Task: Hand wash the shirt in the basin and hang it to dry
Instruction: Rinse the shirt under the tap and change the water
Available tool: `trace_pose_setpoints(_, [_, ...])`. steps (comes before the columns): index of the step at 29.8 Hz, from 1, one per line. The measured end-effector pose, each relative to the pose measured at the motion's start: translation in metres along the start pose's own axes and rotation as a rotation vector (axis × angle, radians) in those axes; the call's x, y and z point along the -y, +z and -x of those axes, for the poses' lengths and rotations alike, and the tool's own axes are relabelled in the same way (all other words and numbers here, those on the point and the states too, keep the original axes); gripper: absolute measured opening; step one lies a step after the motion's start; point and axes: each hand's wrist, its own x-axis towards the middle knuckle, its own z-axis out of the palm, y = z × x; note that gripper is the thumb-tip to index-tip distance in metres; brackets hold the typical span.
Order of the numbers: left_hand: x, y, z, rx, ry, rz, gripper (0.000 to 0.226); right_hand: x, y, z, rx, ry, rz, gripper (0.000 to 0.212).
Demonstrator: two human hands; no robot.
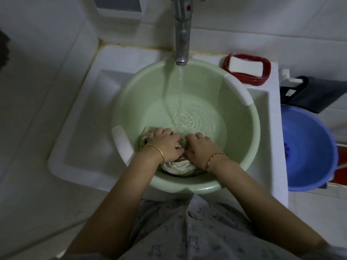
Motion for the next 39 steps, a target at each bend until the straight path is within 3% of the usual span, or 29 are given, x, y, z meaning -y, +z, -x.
trace_pose_setpoints(39, [-0.0020, -0.0018, -0.0001, 0.035, -0.010, -0.019, 0.050, -0.0005, -0.0009, 0.0000, 0.026, 0.000, 0.002, 0.046])
